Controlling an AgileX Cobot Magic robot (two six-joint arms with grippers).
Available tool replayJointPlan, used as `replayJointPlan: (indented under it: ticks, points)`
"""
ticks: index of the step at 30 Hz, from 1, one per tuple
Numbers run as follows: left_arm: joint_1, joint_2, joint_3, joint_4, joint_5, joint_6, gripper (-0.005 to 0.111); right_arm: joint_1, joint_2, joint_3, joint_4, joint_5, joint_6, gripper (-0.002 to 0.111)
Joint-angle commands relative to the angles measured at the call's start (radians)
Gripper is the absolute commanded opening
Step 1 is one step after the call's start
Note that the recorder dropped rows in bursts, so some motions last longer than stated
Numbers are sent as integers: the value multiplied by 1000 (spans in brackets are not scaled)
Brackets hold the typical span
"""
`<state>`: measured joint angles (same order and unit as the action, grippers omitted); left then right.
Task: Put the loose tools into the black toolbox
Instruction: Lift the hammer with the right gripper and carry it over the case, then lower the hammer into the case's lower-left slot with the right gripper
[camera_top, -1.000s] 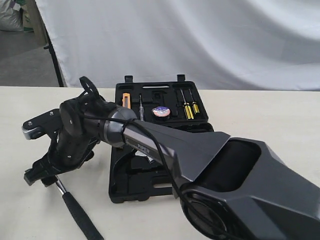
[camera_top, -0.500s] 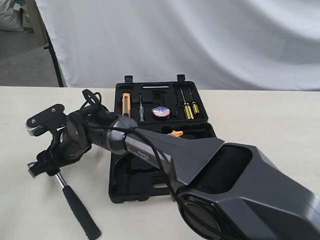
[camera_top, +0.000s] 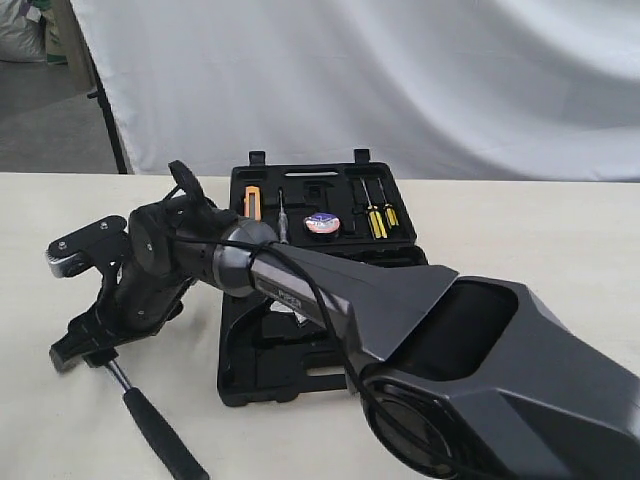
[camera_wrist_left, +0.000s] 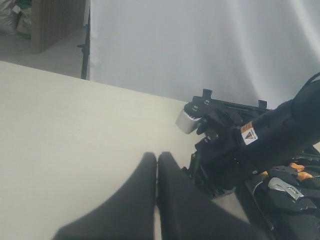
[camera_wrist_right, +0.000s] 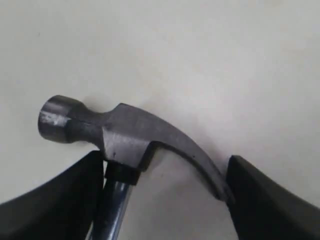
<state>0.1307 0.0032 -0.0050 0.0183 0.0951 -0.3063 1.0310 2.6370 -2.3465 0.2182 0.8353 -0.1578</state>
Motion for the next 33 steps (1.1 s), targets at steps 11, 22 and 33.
replayJointPlan:
  ticks: [11,22,33]
  points:
    - [25,-3,-3,4,-7,-5,1,-3,-108,-1,-45,386,-87,0]
    - [25,-3,-3,4,-7,-5,1,-20,-259,1,-91,386,-116,0]
    - [25,-3,-3,4,-7,-5,1,-197,-501,382,-88,386,-318,0]
